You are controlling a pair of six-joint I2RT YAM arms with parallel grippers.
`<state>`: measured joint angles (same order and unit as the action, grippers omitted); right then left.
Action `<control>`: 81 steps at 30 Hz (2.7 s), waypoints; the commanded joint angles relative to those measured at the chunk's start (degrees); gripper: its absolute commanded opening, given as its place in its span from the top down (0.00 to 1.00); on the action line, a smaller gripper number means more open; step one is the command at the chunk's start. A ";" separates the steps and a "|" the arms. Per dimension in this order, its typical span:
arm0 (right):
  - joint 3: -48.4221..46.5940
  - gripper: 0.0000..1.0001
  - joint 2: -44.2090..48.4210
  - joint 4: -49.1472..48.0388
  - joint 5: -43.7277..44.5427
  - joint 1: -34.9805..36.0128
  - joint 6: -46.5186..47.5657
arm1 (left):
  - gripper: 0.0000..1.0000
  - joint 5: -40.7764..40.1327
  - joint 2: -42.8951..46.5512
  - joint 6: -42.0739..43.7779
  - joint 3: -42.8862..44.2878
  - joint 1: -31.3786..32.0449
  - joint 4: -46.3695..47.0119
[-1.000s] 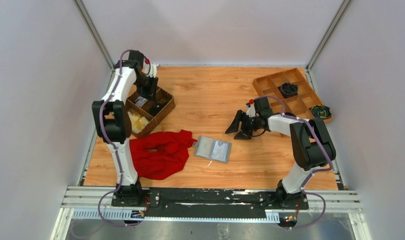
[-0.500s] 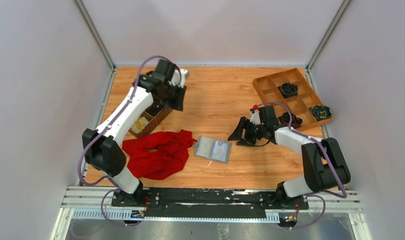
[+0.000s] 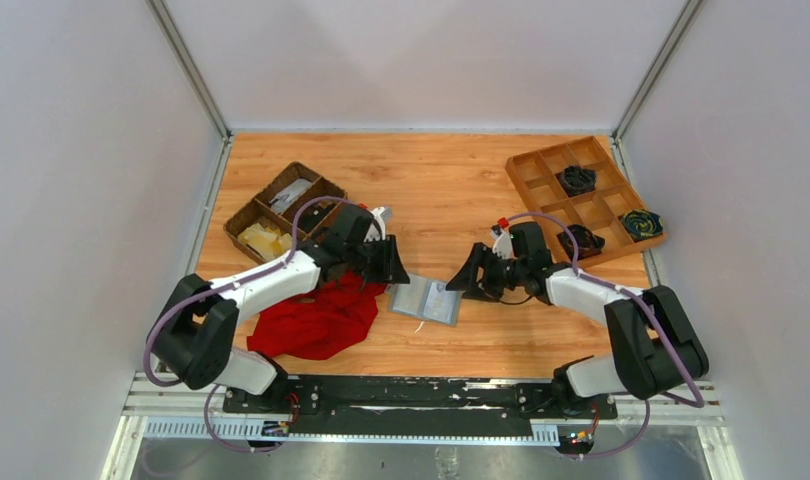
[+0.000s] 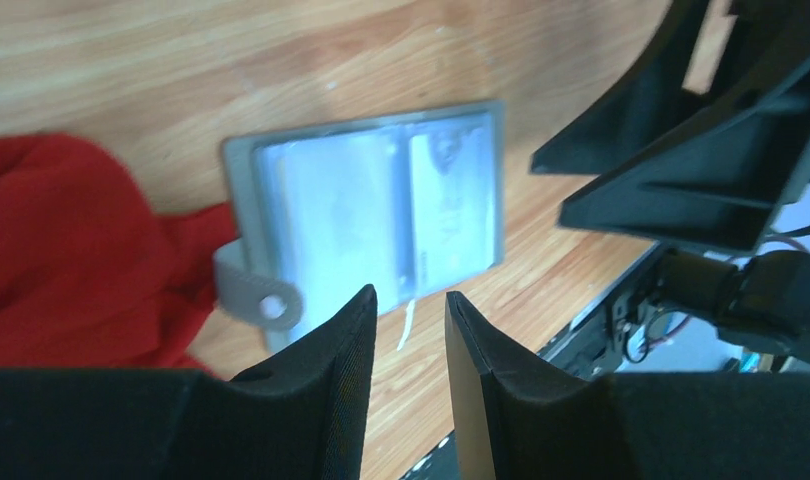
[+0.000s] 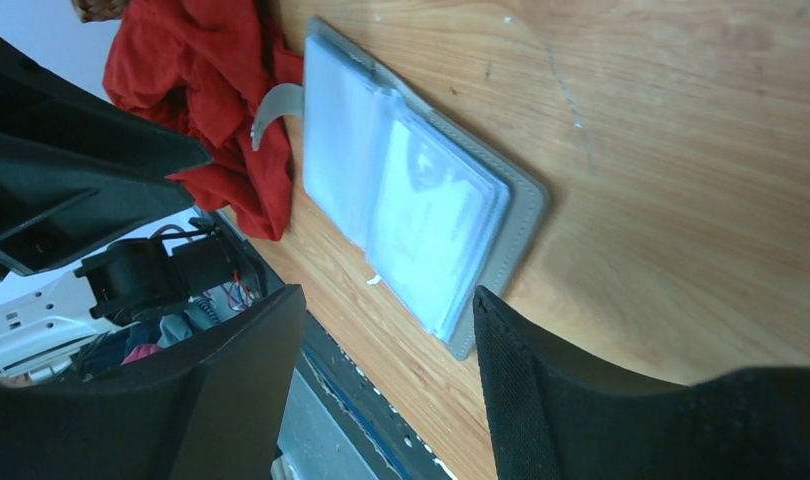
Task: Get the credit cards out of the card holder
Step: Remove the credit card from the card holder.
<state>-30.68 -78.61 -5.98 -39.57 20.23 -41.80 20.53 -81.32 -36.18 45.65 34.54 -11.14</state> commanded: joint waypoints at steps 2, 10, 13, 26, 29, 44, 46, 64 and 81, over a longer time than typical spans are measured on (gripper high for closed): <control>0.30 0.33 -1.39 -4.83 -1.39 2.50 -3.37 | 0.64 -0.05 -2.79 -3.12 1.25 2.29 10.28; 1.04 0.33 -4.30 -9.05 -1.67 4.88 -6.07 | 0.64 -3.07 -8.76 -1.83 0.49 2.27 10.61; 1.55 0.33 -4.51 -9.07 -1.17 4.99 -6.10 | 0.64 -3.11 -10.28 -1.84 -0.63 2.25 10.86; 2.79 0.33 -6.38 -8.08 1.05 4.94 -6.10 | 0.65 -3.22 -14.72 0.50 -1.65 2.12 10.87; 2.89 0.33 -6.70 -8.41 1.03 4.97 -6.10 | 0.65 -3.03 -15.10 0.73 -1.87 2.11 10.92; 1.41 0.34 -6.91 -12.54 -2.10 5.50 -7.31 | 0.66 -1.52 -18.71 1.51 -0.60 2.11 10.87; 0.89 0.34 -6.35 -12.57 -2.47 5.80 -7.16 | 0.66 -1.39 -18.92 1.64 -0.28 2.14 10.87; -6.93 0.34 -6.87 -10.63 -3.67 10.78 -4.76 | 0.66 0.42 -15.25 1.69 -0.08 1.70 10.88; -15.16 0.35 -14.55 -9.52 -3.12 13.55 -2.43 | 0.66 -3.52 -6.37 10.01 6.29 -6.07 -6.61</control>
<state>-44.47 -95.39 -18.28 -43.11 33.39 -46.87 18.92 -90.45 -28.47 49.10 28.47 -13.13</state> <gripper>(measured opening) 0.656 0.342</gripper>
